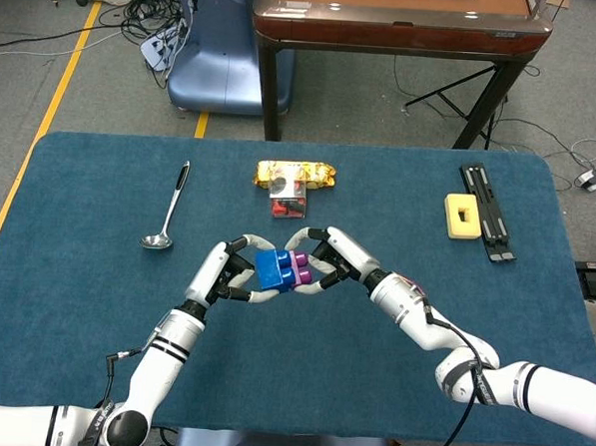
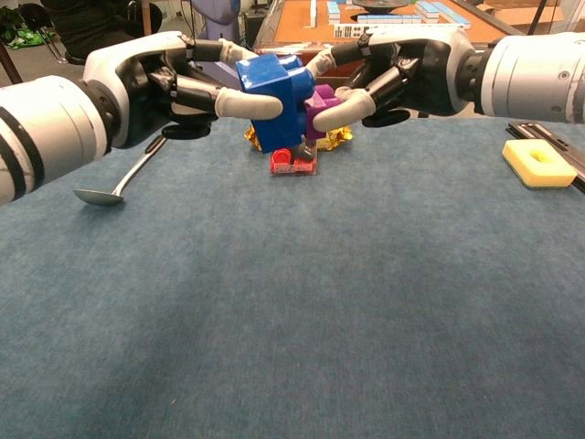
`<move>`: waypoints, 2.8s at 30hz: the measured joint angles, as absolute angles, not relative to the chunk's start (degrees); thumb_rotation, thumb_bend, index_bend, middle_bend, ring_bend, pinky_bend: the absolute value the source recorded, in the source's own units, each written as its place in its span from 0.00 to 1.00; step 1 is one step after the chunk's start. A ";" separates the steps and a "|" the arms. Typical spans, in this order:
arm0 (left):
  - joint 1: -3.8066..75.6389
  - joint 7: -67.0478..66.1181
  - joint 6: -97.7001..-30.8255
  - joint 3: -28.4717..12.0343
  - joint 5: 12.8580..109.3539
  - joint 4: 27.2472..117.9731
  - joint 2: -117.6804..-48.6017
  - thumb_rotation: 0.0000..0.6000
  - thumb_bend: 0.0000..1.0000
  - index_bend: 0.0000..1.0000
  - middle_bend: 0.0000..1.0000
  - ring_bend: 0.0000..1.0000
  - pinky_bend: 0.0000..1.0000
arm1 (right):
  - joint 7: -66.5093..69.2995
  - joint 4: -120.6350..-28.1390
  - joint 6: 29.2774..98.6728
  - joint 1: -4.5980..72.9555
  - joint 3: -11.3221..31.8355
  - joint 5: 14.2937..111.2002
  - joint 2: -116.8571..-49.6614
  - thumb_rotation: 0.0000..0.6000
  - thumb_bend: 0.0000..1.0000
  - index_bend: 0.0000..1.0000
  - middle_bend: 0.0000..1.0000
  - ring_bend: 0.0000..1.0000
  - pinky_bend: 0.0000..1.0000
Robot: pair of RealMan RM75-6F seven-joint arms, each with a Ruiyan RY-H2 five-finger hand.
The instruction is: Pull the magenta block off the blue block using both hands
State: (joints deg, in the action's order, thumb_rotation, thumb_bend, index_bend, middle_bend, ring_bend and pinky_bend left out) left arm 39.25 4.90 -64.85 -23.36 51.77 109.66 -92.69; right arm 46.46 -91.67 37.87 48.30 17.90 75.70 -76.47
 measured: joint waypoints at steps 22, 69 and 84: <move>39.17 4.54 -64.06 -22.59 51.12 109.28 -91.95 1.00 0.00 0.74 1.00 1.00 1.00 | 48.94 -90.70 39.34 47.16 15.70 77.97 -74.98 1.00 0.11 0.64 1.00 1.00 1.00; 45.47 -17.75 -57.65 -11.36 41.93 99.29 -91.96 1.00 0.00 0.08 1.00 0.95 1.00 | -11.67 -93.15 41.40 50.47 3.60 49.44 -73.82 1.00 0.00 0.00 0.92 0.91 1.00; 39.63 -19.10 -68.75 -8.66 49.23 104.73 -85.20 1.00 0.00 0.18 0.66 0.63 0.95 | -6.62 -100.84 50.49 41.89 2.90 59.58 -64.57 1.00 0.00 0.11 0.52 0.62 0.85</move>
